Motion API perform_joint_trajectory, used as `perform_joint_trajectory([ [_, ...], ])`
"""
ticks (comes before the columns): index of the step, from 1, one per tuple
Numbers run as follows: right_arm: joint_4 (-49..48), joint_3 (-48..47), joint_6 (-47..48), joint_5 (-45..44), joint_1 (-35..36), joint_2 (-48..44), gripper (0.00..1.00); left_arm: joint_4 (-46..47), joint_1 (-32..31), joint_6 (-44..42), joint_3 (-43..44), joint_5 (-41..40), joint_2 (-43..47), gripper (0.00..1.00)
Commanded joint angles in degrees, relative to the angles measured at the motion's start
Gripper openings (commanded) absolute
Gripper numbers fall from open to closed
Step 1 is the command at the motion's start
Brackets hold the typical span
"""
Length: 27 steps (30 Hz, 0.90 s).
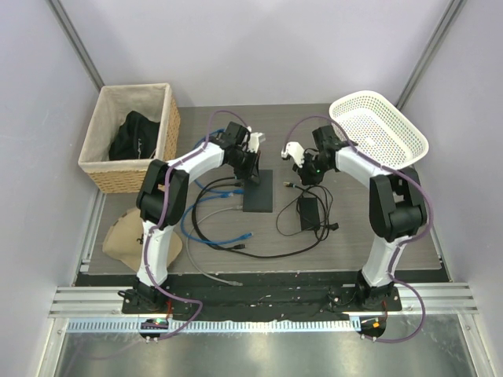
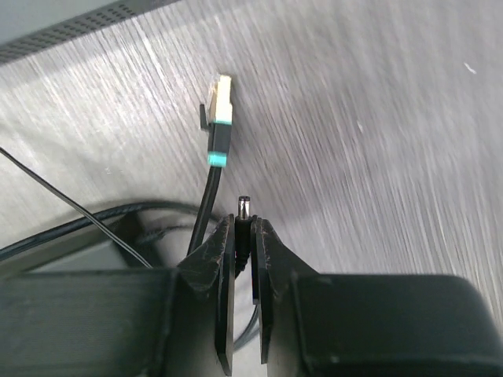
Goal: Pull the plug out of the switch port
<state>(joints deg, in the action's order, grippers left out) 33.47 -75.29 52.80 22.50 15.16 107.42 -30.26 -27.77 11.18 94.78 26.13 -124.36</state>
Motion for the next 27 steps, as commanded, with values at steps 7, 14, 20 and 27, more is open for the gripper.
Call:
perform_joint_trajectory([
  [7,-3.6,11.9,-17.2,-7.9,-0.1,-17.4,0.02,-13.4,1.3,-6.2,-2.9,-13.6,-1.8,0.00],
  [14,1.1,11.8,-24.8,-8.1,-0.1,-17.9,0.06,-13.9,1.2,-5.7,-2.3,-11.7,-2.4,0.00],
  [20,2.0,15.0,-32.7,-8.1,-0.1,-20.3,0.58,-13.9,1.3,-5.6,-2.4,-10.7,-2.4,0.00],
  [27,2.9,11.2,-36.6,-3.6,0.2,-18.2,0.88,-14.2,1.3,-5.6,-2.1,-10.2,-2.2,0.00],
])
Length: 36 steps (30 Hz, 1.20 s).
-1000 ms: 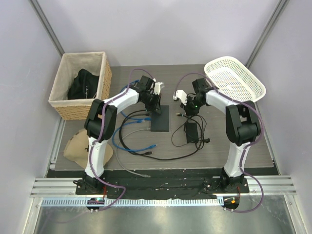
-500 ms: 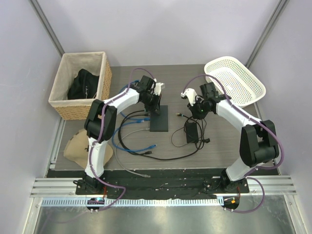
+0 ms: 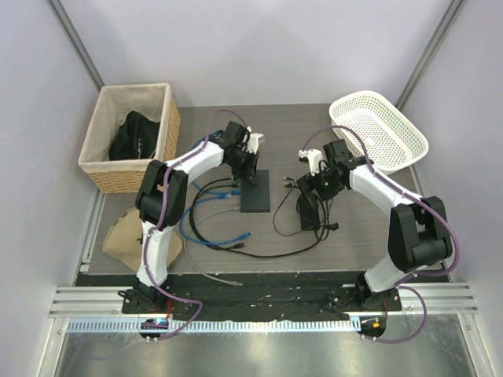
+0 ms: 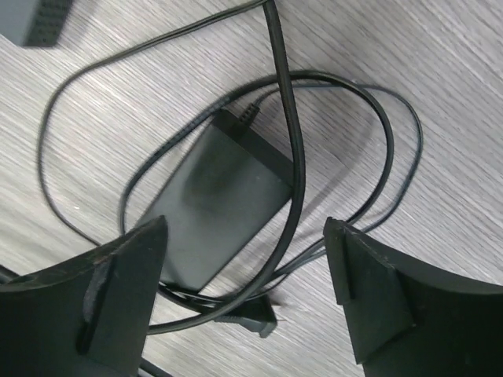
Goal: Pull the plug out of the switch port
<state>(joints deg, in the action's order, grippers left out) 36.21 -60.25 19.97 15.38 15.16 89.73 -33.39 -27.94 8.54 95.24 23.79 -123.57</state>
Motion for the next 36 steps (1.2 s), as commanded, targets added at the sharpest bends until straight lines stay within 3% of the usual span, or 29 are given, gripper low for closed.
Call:
perform_joint_trajectory([
  [1,0.6,-4.6,-3.4,3.9,0.6,-0.3,0.86,-11.1,1.5,-3.2,-2.7,-7.9,-2.8,0.00],
  [6,2.6,-7.3,-3.0,5.2,3.3,1.5,0.83,-10.9,1.5,-3.4,-3.2,-8.1,-2.6,0.00],
  [13,5.0,-3.4,-8.4,3.4,3.7,1.9,0.84,-11.1,1.5,-3.4,-3.3,-8.1,-2.9,0.00],
  [18,4.0,-0.8,-11.5,-3.1,4.1,2.7,0.89,-11.1,1.5,-3.4,-3.3,-8.2,-3.2,0.00],
  [22,2.6,-0.7,-13.7,-2.5,4.4,6.0,0.91,-11.0,1.5,-3.4,-3.4,-8.3,-3.6,0.00],
  [29,-1.5,-4.9,-11.5,-11.0,10.5,12.6,0.89,-11.1,1.5,-3.2,-3.4,-8.3,-3.7,0.00],
  [30,-2.0,-5.2,-11.2,-12.1,11.6,13.7,0.83,-11.0,1.5,-3.3,-3.5,-8.4,-3.7,0.00],
  [31,-2.5,-5.6,-10.6,-12.8,11.7,14.1,0.61,-11.0,1.5,-3.3,-3.5,-8.5,-3.6,0.00],
  [33,-2.5,-8.5,-9.8,-11.9,12.0,14.9,0.42,-11.1,1.4,-3.4,-3.1,-8.9,-3.8,0.00],
  [34,-2.2,-9.8,-9.3,-11.0,12.0,14.9,0.25,-11.2,1.5,-3.5,-3.1,-8.9,-3.9,0.00],
  [36,-1.9,-13.8,-8.8,-8.2,11.4,14.5,0.19,-11.1,1.5,-3.7,-3.6,-9.0,-3.6,0.00],
])
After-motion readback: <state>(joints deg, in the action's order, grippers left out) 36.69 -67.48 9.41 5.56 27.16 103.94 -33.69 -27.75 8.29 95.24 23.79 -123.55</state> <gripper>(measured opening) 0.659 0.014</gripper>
